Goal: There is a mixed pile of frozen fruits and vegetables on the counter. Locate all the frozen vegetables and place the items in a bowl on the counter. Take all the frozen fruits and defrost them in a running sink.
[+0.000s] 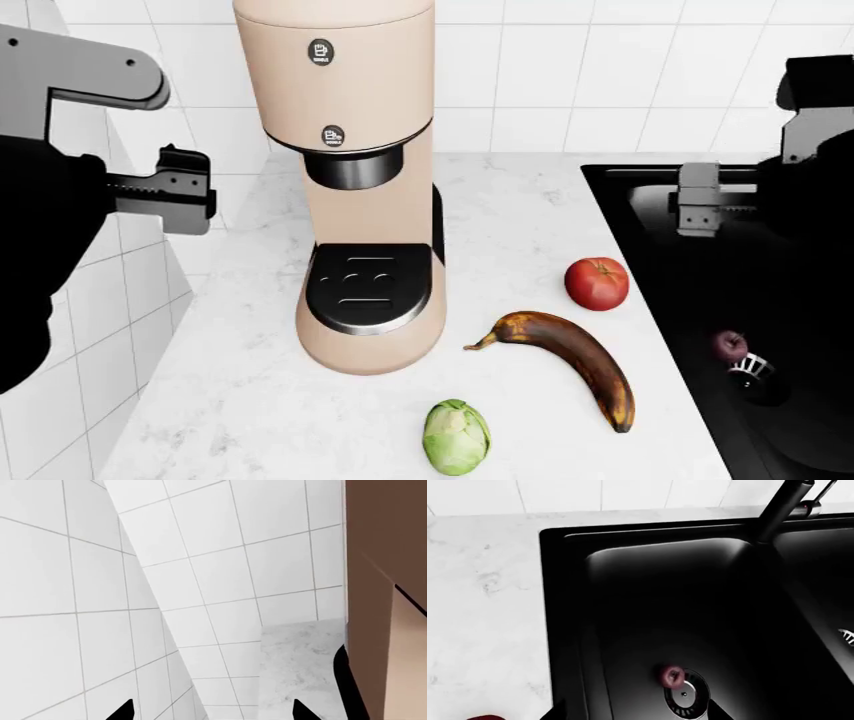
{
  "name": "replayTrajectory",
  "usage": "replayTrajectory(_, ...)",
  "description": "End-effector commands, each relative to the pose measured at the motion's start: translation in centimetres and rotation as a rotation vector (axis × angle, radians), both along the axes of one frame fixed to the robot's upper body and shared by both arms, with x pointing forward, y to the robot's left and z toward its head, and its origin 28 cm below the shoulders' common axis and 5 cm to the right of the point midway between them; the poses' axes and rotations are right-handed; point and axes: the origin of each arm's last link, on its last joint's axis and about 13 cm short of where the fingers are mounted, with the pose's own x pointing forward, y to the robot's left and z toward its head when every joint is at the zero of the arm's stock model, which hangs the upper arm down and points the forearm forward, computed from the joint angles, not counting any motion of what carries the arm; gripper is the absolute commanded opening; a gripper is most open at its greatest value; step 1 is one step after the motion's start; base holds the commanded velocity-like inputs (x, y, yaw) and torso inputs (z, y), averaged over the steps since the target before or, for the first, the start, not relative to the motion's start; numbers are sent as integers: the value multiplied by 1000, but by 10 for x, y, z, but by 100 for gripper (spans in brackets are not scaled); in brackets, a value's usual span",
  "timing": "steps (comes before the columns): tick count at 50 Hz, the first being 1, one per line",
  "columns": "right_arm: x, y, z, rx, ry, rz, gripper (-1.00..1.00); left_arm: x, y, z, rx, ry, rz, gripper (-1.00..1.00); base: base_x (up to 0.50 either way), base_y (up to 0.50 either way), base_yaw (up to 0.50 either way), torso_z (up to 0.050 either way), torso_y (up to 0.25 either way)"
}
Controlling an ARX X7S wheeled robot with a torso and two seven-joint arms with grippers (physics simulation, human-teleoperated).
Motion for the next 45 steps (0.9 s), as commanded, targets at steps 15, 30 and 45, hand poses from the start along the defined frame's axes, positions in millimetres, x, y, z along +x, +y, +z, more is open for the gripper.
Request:
replayTrajectory(15, -63, 18, 50, 10, -122, 266, 100, -3, 1, -1, -4, -3, 4, 100, 0, 0, 0, 0, 0)
replayTrajectory(30, -139, 23, 87, 62, -77, 449, 100, -3, 0, -1, -7, 13, 7, 100, 0, 0, 0, 0, 0)
replayTrajectory(45, -150, 34, 100, 116, -76, 586, 100, 2, 1, -8, -22, 22, 5, 100, 0, 0, 0, 0, 0)
